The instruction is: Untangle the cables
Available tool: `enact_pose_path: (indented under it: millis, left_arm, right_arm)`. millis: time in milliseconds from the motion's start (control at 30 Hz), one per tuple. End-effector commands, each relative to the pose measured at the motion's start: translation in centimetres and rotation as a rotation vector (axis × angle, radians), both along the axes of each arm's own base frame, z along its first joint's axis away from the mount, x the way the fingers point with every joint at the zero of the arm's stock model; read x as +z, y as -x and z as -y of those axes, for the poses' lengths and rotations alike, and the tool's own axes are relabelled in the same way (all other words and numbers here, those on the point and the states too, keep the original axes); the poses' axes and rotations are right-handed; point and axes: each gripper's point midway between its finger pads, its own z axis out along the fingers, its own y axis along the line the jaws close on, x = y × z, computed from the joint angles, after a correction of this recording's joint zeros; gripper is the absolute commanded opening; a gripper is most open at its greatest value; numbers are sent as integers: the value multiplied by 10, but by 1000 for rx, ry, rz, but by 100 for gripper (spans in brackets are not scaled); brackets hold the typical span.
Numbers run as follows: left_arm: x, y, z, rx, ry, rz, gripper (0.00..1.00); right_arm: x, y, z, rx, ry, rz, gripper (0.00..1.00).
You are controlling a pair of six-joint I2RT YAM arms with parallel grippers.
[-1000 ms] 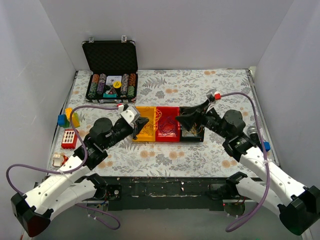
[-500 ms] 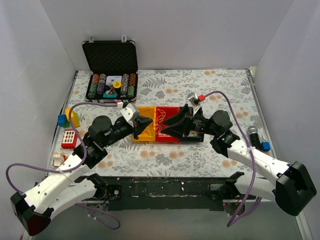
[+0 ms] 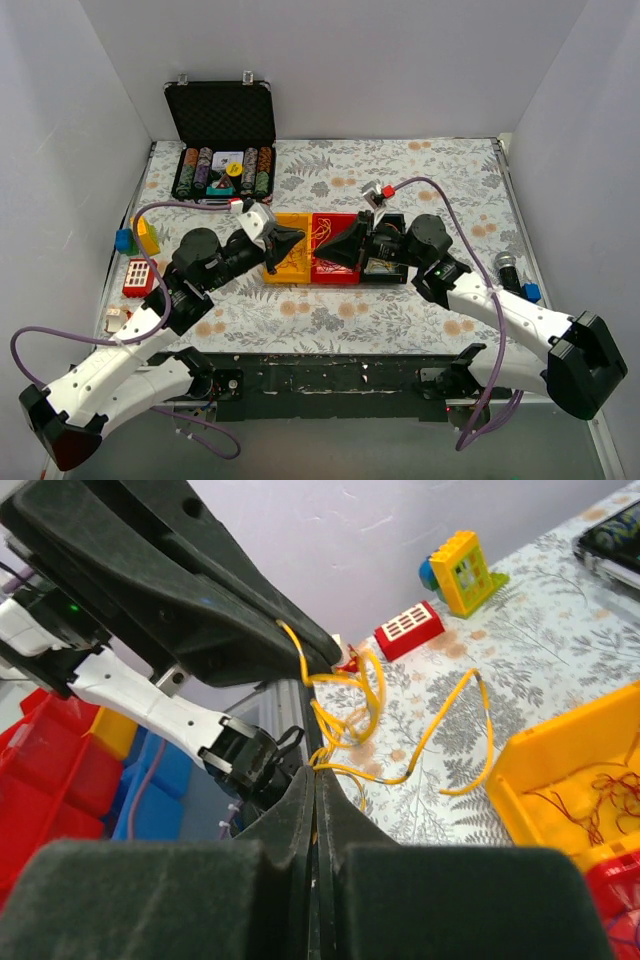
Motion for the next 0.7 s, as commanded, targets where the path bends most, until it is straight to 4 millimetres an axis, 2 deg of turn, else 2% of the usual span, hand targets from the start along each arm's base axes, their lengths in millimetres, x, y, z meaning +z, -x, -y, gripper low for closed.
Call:
enact_pose_path:
  millis: [0,167,233,300,433,467,500,533,567,600,633,667]
  left_arm:
    - [42,-8,-19,97,28,135,0]
    - [52,-21,-39,216,4,212,0]
    - [46,-27,-45,261,-24,221,0]
    - [54,-39,-59,365,3,246,0]
    - [56,-54,-77,496,11,268,0]
    - [52,-55,-76,493,-1,262,0]
    - [48,-53,-71,464,-18,254,5]
    - [41,-48,-62,404,-47,239,21]
    - [36,-39,-51,317,-68,228,47]
    - [23,-25,-38,205,-107,202,65]
    - [17,-15,-31,127,-136,195,74]
    - [13,-5,-25,61,-147,189,77]
  right_arm:
    - [5,-7,15,-110,52,66,1]
    - [-19,-17,44,-257,167,80,1]
    - [-24,-17,53,-294,195,85,1]
    - [-28,-22,64,-349,225,89,1]
    - [-33,-40,91,-503,301,93,1]
    - [-33,-45,99,-545,313,92,1]
    - [-30,-50,107,-587,320,97,1]
    - [-24,-56,116,-625,315,107,1]
    - [-19,-60,121,-652,313,116,1]
    - [-14,-63,125,-671,311,125,1]
    - [-5,-67,129,-687,307,138,1]
    - [0,-71,131,-704,307,144,1]
